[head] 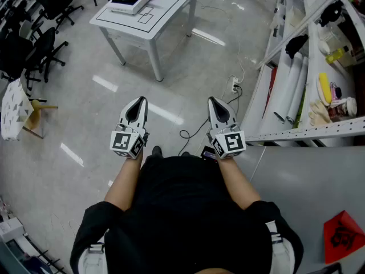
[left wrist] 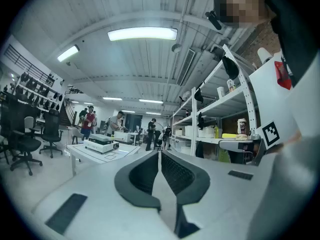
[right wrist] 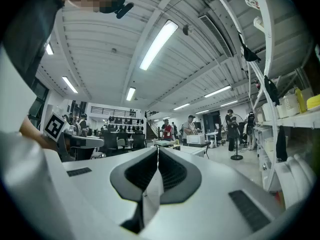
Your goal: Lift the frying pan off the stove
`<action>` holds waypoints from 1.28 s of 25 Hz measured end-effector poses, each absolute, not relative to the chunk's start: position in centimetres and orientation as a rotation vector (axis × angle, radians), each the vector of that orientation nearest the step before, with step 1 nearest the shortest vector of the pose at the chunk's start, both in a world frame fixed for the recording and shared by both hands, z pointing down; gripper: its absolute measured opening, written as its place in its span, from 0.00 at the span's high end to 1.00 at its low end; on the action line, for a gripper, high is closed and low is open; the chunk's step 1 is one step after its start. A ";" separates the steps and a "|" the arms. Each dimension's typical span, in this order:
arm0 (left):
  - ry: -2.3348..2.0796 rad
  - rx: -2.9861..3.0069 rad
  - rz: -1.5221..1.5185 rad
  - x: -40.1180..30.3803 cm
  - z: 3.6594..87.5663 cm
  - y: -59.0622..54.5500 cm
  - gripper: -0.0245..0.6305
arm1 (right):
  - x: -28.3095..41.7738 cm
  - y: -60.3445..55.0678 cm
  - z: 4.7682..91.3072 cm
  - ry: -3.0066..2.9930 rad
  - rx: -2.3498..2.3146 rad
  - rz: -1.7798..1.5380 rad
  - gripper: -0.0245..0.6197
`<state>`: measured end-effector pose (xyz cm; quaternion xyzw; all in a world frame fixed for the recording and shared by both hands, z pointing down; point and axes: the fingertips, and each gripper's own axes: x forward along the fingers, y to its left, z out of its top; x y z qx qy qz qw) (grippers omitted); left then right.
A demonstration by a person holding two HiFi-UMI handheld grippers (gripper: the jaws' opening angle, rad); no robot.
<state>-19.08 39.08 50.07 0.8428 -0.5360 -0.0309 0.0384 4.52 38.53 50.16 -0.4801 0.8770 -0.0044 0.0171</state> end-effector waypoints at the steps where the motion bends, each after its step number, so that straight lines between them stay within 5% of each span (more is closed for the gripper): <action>1: -1.643 2.581 -0.101 -18.8 50.0 39.2 0.94 | 4.8 38.6 50.2 2.722 -1.491 -0.017 0.93; 32: -1.494 2.607 -0.060 -10.1 51.6 33.5 0.94 | 13.0 34.4 51.8 2.717 -1.467 -0.076 0.92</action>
